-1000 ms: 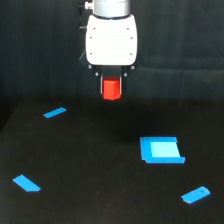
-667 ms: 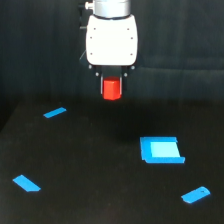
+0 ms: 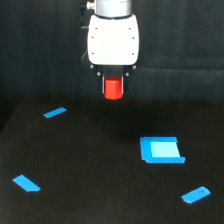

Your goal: Pick up the red object from the table

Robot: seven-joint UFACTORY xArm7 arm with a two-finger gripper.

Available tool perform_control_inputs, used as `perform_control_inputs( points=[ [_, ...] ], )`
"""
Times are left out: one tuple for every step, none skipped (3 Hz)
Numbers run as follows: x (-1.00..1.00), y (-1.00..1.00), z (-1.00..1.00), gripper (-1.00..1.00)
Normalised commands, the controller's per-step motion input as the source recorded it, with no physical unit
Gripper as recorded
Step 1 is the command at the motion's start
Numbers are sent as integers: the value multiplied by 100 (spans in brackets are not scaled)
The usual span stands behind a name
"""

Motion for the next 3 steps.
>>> perform_control_inputs(
  points=[
    [9, -3, 3, -97],
    [6, 3, -4, -82],
    [3, -4, 2, -95]
  ],
)
